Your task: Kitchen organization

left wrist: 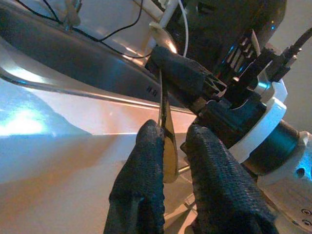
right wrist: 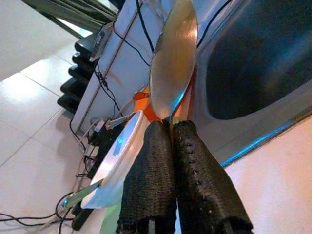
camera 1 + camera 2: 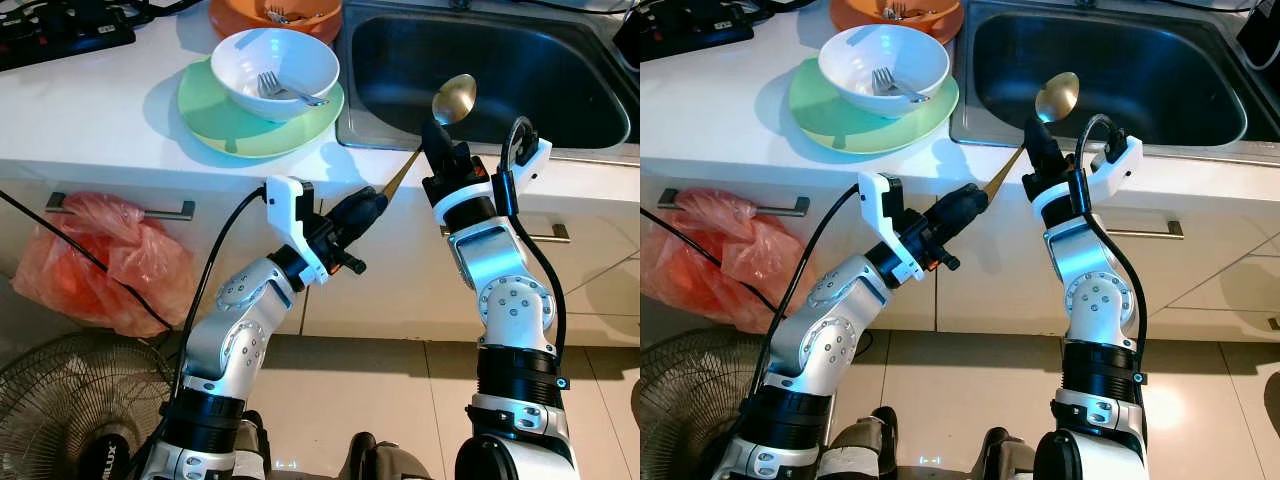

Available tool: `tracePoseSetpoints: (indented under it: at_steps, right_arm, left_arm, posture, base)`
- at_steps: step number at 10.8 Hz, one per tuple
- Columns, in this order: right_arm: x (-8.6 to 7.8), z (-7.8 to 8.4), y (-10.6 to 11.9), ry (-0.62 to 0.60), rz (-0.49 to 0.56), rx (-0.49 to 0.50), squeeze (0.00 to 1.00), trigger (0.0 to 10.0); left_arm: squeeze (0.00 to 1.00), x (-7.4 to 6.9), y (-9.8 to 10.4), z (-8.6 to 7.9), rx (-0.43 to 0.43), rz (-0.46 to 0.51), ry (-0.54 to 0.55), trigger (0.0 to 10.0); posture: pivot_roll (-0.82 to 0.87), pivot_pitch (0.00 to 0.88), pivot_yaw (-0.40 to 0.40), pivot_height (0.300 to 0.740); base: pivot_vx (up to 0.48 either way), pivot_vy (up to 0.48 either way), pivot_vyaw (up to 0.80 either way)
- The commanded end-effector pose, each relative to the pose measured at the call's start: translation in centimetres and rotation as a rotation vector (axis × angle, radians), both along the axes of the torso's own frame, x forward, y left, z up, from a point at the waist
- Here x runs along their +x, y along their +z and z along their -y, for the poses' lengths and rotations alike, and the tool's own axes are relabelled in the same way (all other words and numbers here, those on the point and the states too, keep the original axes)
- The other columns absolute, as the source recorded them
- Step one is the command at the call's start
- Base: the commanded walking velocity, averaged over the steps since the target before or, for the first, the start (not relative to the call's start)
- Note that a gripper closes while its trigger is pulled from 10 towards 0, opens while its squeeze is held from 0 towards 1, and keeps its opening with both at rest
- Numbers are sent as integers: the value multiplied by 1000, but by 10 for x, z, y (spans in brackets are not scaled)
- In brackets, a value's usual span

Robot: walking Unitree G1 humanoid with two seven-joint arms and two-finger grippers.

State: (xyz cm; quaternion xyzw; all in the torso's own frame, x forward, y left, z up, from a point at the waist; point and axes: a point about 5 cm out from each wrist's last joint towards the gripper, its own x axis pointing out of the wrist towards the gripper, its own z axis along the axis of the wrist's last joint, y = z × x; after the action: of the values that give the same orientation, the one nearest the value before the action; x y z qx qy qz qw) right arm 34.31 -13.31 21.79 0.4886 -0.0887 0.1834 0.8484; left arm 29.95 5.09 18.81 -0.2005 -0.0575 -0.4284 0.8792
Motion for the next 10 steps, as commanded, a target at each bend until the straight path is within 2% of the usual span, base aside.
tracePoseSetpoints:
  at_steps: [1,2,3,5,8,9,10]
  right_arm:
    - [0,4,-1,-16,-11,7,0,0]
    - [1,6,0,-25,-14,14,0,0]
    - [2,7,0,-31,-15,20,0,0]
    - [5,15,6,-70,-12,47,0,0]
    - [16,41,22,-196,5,44,0,0]
    - [19,50,31,-252,22,20,0,10000]
    - [21,55,38,-282,42,6,0,10000]
  left_arm:
    - [1000,-3,4,6,8,31,-30,10000]
    - [1000,-3,3,5,13,32,-20,10000]
    - [0,-3,2,5,19,32,-18,10000]
    - [0,-5,0,6,22,28,-34,10000]
    - [0,-6,-2,6,50,31,-30,10000]
    - [0,-4,-4,5,90,45,-3,10000]
    - [0,-3,-4,5,103,51,7,10000]
  posture:
    - [181,207,-65,740]
    - [181,207,-65,740]
    - [182,207,-65,740]
    - [178,204,-65,740]
    - [180,198,-68,740]
    - [180,195,-69,740]
    - [180,195,-69,740]
  base:
    - [0,0,0]
    - [0,0,0]
    - [0,0,0]
    - [0,0,0]
    - [0,0,0]
    - [0,0,0]
    - [0,0,0]
